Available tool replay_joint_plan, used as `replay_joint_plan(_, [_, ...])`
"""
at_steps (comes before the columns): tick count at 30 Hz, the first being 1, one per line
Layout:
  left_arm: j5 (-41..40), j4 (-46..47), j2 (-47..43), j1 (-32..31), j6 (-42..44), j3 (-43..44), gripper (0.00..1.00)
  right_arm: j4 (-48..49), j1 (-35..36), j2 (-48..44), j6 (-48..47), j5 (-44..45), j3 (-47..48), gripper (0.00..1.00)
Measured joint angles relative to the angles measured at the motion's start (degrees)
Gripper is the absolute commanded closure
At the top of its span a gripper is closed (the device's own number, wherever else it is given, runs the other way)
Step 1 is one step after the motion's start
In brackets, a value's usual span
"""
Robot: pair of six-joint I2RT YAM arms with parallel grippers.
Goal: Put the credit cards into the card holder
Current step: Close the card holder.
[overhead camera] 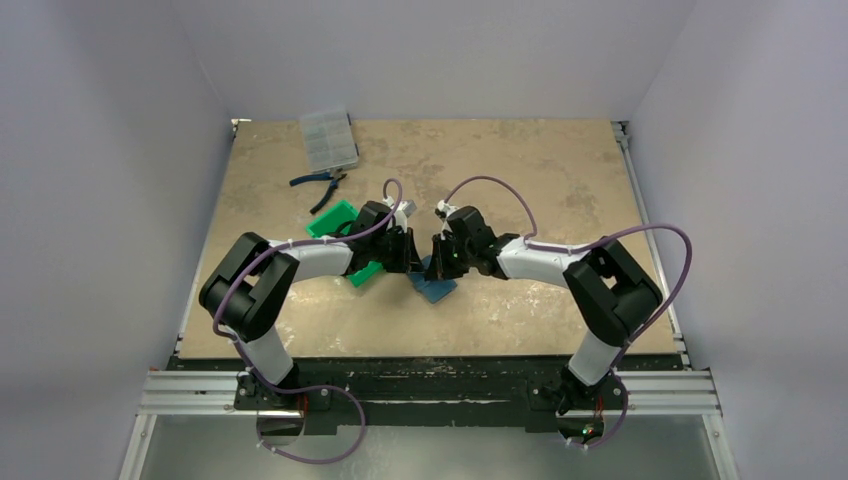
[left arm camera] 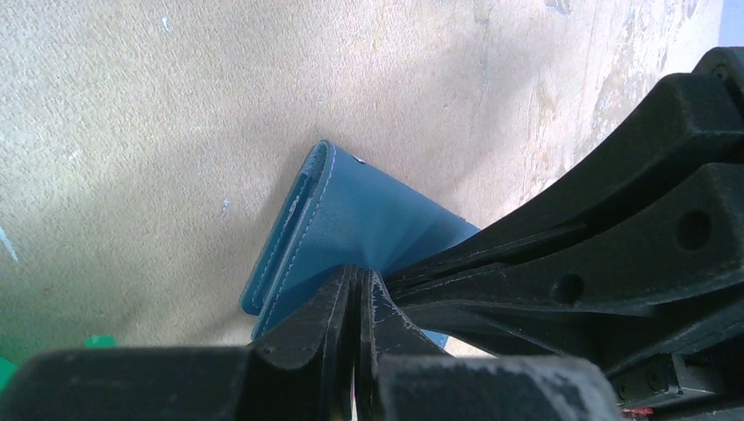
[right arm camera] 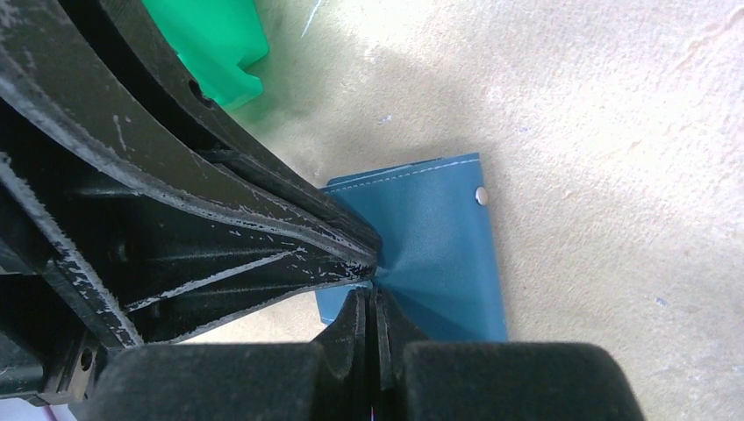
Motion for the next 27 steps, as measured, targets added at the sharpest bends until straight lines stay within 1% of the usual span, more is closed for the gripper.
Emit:
replay_joint_plan(2, [0.0, -0.1, 0.0, 0.0, 0.1, 0.0, 1.00, 0.4, 0.5, -0.2, 1.3, 1.2, -0.4, 1.00])
replay_joint_plan(7, [0.1, -0.6, -0.2, 0.0, 1.2, 0.0, 1.00, -0.4, 3.0, -0.1, 5.4, 7.7, -0.4, 1.00])
replay_joint_plan(14, [0.4, -2.2, -0.3, 0.3, 2.4, 0.5, 1.00, 3.0, 3.6, -0.3, 13.3, 10.4, -3.3, 1.00])
replay_joint_plan(19, [2.3, -3.1, -0.5, 0.5, 2.6, 0.6, 1.00, 10.0, 5.1, -2.6, 17.3, 14.3, -8.6, 1.00])
replay_joint_plan(24, [6.3, -4.3, -0.9, 0.7, 2.3, 0.6, 1.00, 17.7, 5.8, -5.1, 18.1, 16.5, -13.6, 1.00])
replay_joint_plan(27, [8.7, -4.1, -2.7, 0.7, 1.5, 0.7, 1.00, 21.5, 6.0, -6.0, 18.3, 16.8, -15.9, 1.00])
